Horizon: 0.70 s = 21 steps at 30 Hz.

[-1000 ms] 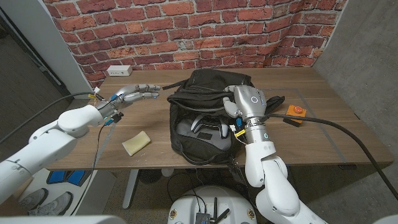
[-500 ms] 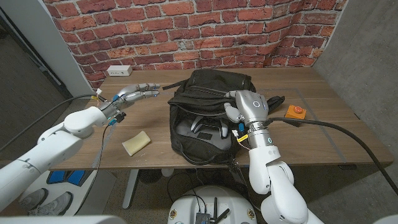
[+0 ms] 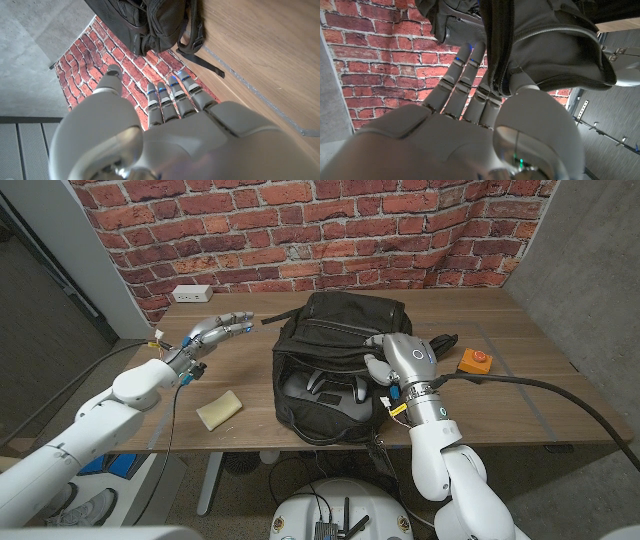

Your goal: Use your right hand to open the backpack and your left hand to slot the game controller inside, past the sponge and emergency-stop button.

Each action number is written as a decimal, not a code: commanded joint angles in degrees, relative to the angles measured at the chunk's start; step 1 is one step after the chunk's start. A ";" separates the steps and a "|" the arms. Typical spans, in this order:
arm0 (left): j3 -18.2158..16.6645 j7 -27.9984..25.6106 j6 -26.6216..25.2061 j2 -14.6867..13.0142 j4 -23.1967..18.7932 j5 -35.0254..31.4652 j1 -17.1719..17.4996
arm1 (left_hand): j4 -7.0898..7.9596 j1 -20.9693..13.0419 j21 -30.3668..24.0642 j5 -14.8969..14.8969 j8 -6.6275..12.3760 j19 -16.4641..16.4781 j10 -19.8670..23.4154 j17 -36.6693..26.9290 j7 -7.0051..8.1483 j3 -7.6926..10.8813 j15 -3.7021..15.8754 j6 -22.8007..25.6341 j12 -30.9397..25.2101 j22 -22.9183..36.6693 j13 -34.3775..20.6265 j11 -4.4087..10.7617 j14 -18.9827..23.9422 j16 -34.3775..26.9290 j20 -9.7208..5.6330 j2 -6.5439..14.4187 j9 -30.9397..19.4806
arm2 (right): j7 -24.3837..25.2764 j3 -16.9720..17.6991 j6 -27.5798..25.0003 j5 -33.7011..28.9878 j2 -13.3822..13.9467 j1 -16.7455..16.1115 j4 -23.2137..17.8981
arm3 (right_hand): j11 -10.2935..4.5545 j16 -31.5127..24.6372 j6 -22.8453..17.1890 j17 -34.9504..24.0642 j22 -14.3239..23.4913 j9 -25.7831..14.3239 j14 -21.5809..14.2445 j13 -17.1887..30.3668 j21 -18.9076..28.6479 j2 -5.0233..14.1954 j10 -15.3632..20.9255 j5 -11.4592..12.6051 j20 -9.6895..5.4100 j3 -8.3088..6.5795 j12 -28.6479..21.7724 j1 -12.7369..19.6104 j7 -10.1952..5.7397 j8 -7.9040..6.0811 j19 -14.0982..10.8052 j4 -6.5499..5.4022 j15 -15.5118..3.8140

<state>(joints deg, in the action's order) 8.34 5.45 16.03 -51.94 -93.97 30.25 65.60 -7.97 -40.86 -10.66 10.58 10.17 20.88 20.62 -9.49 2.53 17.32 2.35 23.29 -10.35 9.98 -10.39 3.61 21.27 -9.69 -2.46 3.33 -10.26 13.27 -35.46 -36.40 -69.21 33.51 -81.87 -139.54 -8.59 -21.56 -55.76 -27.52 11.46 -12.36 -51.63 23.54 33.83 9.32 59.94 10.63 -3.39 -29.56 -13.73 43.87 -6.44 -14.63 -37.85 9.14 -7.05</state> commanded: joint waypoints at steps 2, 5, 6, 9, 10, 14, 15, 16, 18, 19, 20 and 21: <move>0.46 -3.67 2.70 3.52 2.30 1.05 0.38 | 0.38 0.78 0.10 -0.14 0.09 -0.79 -0.54 -0.16 0.06 -0.06 2.65 -0.48 -0.18 0.05 -0.17 0.11 -0.46 -0.05 -2.14 0.29 -0.23 | -0.80 2.42 1.33 4.34 2.05 -3.24 -2.40 | 0.49 0.18 -1.26 -0.12 -0.08 -0.18 0.04 0.25 0.25 -0.20 0.31 0.57 -8.23 -0.40 0.15 0.12 -0.59 -0.32 0.24 0.22 -5.68; 0.80 -3.82 3.24 4.51 3.20 1.59 0.14 | 0.45 1.30 0.15 -0.16 -0.23 -1.22 -1.15 -0.15 0.57 -0.05 2.59 -1.71 -0.09 0.00 -0.15 0.10 -1.08 0.01 -2.10 0.46 -0.19 | -1.33 3.11 1.67 5.53 2.78 -3.70 -2.98 | 0.27 0.19 -1.29 -0.16 -0.09 -0.18 0.12 0.22 0.25 -0.37 0.08 0.59 -8.15 -0.36 0.29 0.19 -0.52 -0.32 0.36 0.35 -5.70; 0.92 -3.73 3.39 4.78 3.51 1.82 0.05 | 0.48 1.57 0.16 -0.18 -0.32 -1.41 -1.40 -0.14 0.88 -0.07 2.65 -2.26 -0.08 -0.02 -0.14 0.04 -1.45 0.04 -2.07 0.48 -0.16 | -1.45 3.35 1.77 5.97 2.97 -3.84 -3.16 | 0.24 0.30 -1.23 -0.11 -0.10 -0.18 0.26 0.23 0.23 -0.38 0.08 0.61 -8.11 -0.37 0.29 0.16 -0.52 -0.29 0.47 0.34 -5.66; 1.32 -3.15 3.44 5.57 4.39 2.98 -0.42 | 0.40 2.09 0.18 -0.18 -0.39 -2.01 -2.16 -0.09 1.46 -0.05 2.05 -3.37 -0.04 -0.07 -0.12 -0.33 -2.86 0.18 -2.06 0.58 -0.11 | -2.12 4.27 2.30 7.77 3.77 -4.20 -3.76 | 0.31 0.45 -0.92 -0.10 -0.13 -0.18 0.58 0.17 0.25 -0.76 -0.36 0.58 -8.02 -0.17 0.54 -0.02 -0.51 -0.14 0.63 0.35 -5.41; 1.44 -3.02 3.49 5.88 4.74 3.32 -0.62 | 0.37 2.37 0.15 -0.18 -0.50 -2.24 -2.68 -0.08 1.93 0.00 1.96 -4.35 0.00 -0.09 -0.12 -0.56 -3.19 0.10 -2.00 0.71 -0.09 | -2.34 4.57 2.45 8.40 4.04 -4.35 -3.96 | 0.33 0.52 -0.84 -0.10 -0.13 -0.18 0.74 0.17 0.23 -0.85 -0.40 0.60 -7.96 -0.16 0.56 0.04 -0.45 -0.11 0.75 0.44 -5.50; 1.91 -3.20 3.48 6.56 5.68 3.65 -1.28 | 0.23 2.56 0.14 -0.16 -0.58 -2.52 -3.03 -0.04 1.79 0.10 1.66 -5.48 -0.06 -0.10 -0.11 -0.69 -3.63 0.08 -2.00 0.85 -0.08 | -3.87 5.75 2.94 10.73 5.40 -4.76 -4.91 | 0.49 0.61 -0.59 -0.15 -0.17 -0.18 1.05 0.13 0.21 -1.40 -0.80 0.52 -7.80 0.21 0.78 -0.23 -0.39 0.01 1.04 0.45 -5.34; 2.05 -2.99 3.68 6.73 6.05 3.74 -1.52 | 0.21 2.57 0.15 -0.15 -0.57 -2.57 -3.01 -0.04 1.80 0.11 1.63 -5.58 -0.09 -0.10 -0.10 -0.69 -3.68 0.07 -1.97 0.87 -0.08 | -4.28 6.04 3.03 11.29 5.75 -4.86 -5.17 | 0.54 0.68 -0.57 -0.15 -0.18 -0.18 1.21 0.14 0.24 -1.63 -0.85 0.48 -7.73 0.36 0.81 -0.35 -0.42 0.02 1.05 0.45 -5.25; 2.17 -2.86 3.78 6.89 6.33 3.85 -1.72 | 0.20 2.58 0.16 -0.15 -0.55 -2.63 -3.05 -0.04 1.79 0.13 1.58 -5.63 -0.09 -0.10 -0.10 -0.69 -3.78 0.10 -1.95 0.88 -0.08 | -4.74 6.26 3.04 11.75 6.07 -4.93 -5.41 | 0.46 0.75 -0.37 -0.15 -0.19 -0.18 1.38 0.14 0.23 -1.78 -1.00 0.47 -7.63 0.45 0.87 -0.41 -0.43 0.10 1.16 0.47 -5.27; 2.41 -2.94 3.67 7.12 6.69 3.94 -2.08 | 0.17 2.61 0.16 -0.15 -0.52 -2.69 -3.14 -0.03 1.79 0.16 1.58 -5.70 -0.08 -0.10 -0.10 -0.77 -3.87 0.09 -1.94 0.92 -0.07 | -5.44 6.48 2.81 12.31 6.43 -5.01 -5.78 | 0.48 0.92 -0.13 -0.13 -0.21 -0.19 1.76 0.09 0.25 -2.05 -1.32 0.45 -7.52 0.59 1.05 -0.45 -0.35 0.20 1.23 0.54 -5.31; 2.56 -2.58 4.03 7.34 7.14 4.08 -2.35 | 0.16 2.61 0.15 -0.15 -0.50 -2.70 -3.15 -0.03 1.78 0.16 1.58 -5.71 -0.09 -0.10 -0.10 -0.77 -3.89 0.09 -1.97 0.93 -0.07 | -5.80 6.66 2.81 12.76 6.69 -5.08 -5.98 | 0.46 0.97 -0.02 -0.13 -0.22 -0.19 1.87 0.07 0.23 -2.08 -1.50 0.46 -7.47 0.61 1.14 -0.44 -0.38 0.24 1.33 0.55 -5.36; 2.66 -3.19 3.40 7.23 6.91 3.86 -2.39 | 0.14 2.63 0.14 -0.14 -0.46 -2.71 -3.18 -0.03 1.70 0.18 1.61 -5.71 -0.10 -0.11 -0.10 -0.72 -3.93 0.08 -1.96 0.95 -0.07 | -6.25 6.82 2.79 13.16 7.01 -5.12 -6.19 | 0.57 1.15 0.13 -0.07 -0.23 -0.19 2.18 0.04 0.22 -2.22 -1.65 0.45 -7.42 0.67 1.22 -0.50 -0.38 0.30 1.41 0.56 -5.30; 2.77 -2.90 3.76 7.49 7.33 4.03 -2.64 | 0.13 2.64 0.15 -0.14 -0.43 -2.76 -3.23 -0.02 1.68 0.20 1.58 -5.73 -0.10 -0.11 -0.10 -0.71 -3.94 0.07 -1.98 0.97 -0.07 | -6.60 6.83 2.61 13.33 7.14 -5.11 -6.32 | 0.69 1.27 0.51 -0.05 -0.25 -0.19 2.45 -0.01 0.21 -2.36 -1.86 0.44 -7.41 0.77 1.33 -0.60 -0.31 0.46 1.54 0.52 -5.23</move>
<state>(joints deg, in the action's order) 9.94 2.57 19.31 -46.32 -89.04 33.26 64.56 -7.74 -38.58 -10.66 10.58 9.73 18.42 17.68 -9.32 4.25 17.08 2.36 18.03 -10.36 9.86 -10.40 2.86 17.79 -9.69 -2.67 4.11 -10.19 9.95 -30.73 -34.06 -60.29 38.04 -85.96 -143.76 -8.18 -20.54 -56.07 -27.51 11.19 -12.40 -49.74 23.55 33.83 7.68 58.67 11.34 -3.69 -29.04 -12.68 43.13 -6.95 -14.59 -36.72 9.60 -6.50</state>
